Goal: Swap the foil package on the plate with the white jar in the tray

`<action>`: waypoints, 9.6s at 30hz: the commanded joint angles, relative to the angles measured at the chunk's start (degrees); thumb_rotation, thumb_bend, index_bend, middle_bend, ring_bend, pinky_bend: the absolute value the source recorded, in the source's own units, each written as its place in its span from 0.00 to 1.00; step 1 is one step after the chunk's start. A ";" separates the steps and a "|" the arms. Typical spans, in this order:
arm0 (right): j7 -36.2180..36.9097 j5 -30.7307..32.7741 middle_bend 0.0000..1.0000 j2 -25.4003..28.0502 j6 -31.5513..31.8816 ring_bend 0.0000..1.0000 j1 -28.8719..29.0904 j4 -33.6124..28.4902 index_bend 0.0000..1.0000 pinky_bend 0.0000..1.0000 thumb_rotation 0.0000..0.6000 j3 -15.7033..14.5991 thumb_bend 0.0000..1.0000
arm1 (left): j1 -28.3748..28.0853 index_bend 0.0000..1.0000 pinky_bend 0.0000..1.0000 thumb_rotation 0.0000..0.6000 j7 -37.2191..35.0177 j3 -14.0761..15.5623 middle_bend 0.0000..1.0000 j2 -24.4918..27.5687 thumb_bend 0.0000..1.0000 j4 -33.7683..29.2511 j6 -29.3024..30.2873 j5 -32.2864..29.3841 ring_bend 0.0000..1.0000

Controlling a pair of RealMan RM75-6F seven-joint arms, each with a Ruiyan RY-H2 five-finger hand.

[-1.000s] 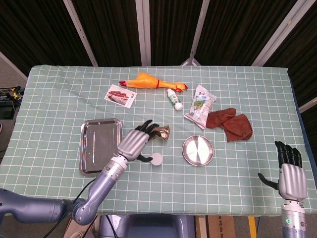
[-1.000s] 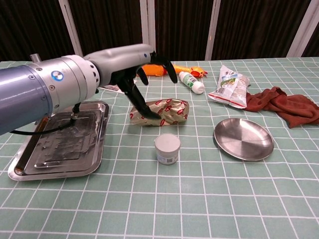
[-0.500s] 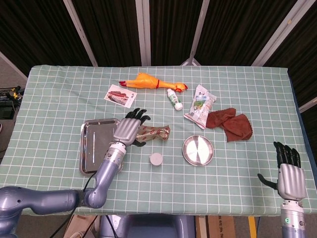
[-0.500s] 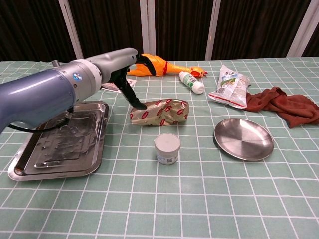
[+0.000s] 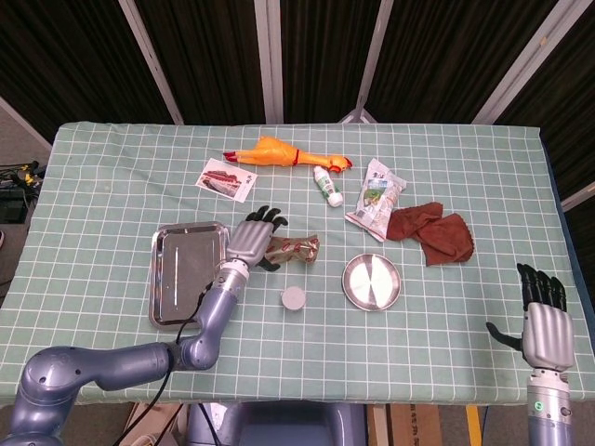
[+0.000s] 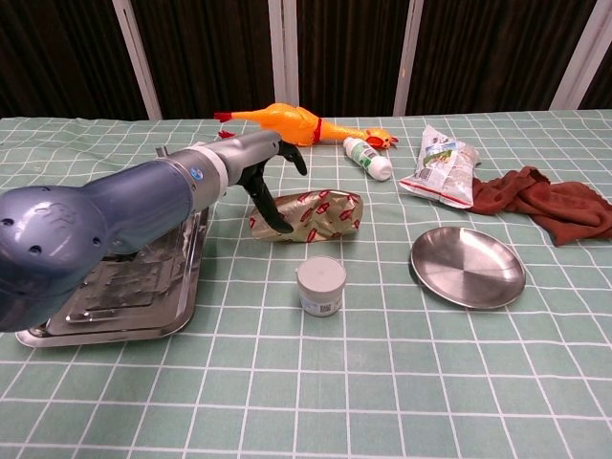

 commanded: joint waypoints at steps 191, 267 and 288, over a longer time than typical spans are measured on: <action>-27.77 16.39 0.44 -29.67 -25.10 0.43 40.65 5.57 0.42 0.12 1.00 1.62 0.31 | 52.85 0.24 0.09 1.00 -26.05 13.68 0.03 39.52 0.22 -19.94 40.57 43.42 0.00; -22.93 14.37 0.13 -1.16 -13.48 0.11 29.56 -9.93 0.09 0.00 1.00 -0.34 0.05 | 53.68 0.24 0.09 1.00 -25.10 12.80 0.00 40.12 0.23 -20.72 39.94 43.57 0.00; -7.24 -12.40 0.13 8.31 15.63 0.11 2.85 -4.58 0.10 0.00 1.00 -13.23 0.05 | 55.00 0.19 0.09 1.00 -24.24 15.70 0.00 43.76 0.22 -26.82 37.56 44.01 0.00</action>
